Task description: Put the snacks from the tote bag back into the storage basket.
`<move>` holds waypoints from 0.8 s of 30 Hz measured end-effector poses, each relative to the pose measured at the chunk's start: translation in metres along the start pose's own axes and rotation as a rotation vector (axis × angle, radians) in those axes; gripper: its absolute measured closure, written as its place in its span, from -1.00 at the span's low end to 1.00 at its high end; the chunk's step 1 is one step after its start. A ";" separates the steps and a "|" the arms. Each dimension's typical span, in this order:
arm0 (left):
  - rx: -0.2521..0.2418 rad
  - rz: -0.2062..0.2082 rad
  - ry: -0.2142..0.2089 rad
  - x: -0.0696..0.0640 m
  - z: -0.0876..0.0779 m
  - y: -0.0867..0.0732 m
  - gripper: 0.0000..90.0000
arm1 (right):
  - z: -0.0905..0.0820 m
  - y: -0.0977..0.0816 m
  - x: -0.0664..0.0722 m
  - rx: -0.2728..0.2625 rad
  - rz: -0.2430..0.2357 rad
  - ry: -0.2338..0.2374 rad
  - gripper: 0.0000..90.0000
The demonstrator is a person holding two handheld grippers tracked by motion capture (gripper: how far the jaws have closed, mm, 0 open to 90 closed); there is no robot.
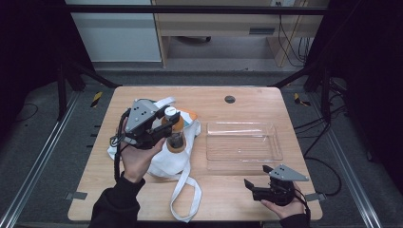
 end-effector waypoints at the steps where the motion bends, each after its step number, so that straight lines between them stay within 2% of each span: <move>1: -0.002 0.000 -0.003 -0.002 0.001 0.002 0.31 | 0.000 0.000 0.000 0.002 0.002 0.000 -0.70; 11: -0.023 0.028 -0.025 -0.018 0.009 0.017 0.31 | 0.000 0.000 0.000 0.002 0.001 0.000 -0.70; 15: -0.014 0.013 -0.042 -0.026 0.016 0.017 0.31 | 0.000 0.000 0.000 0.000 0.001 0.000 -0.70; 24: -0.006 0.021 -0.068 -0.039 0.029 0.017 0.31 | 0.000 0.000 0.001 0.000 0.003 0.003 -0.70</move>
Point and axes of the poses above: each handheld gripper's, and its own axes: z roughly forward along the jaws, y roughly out of its top, x roughly to its left, the point moved 5 cm from there along z, roughly forward along the jaws, and after that the axes turned 1 degree about -y, right-handed, at the moved point
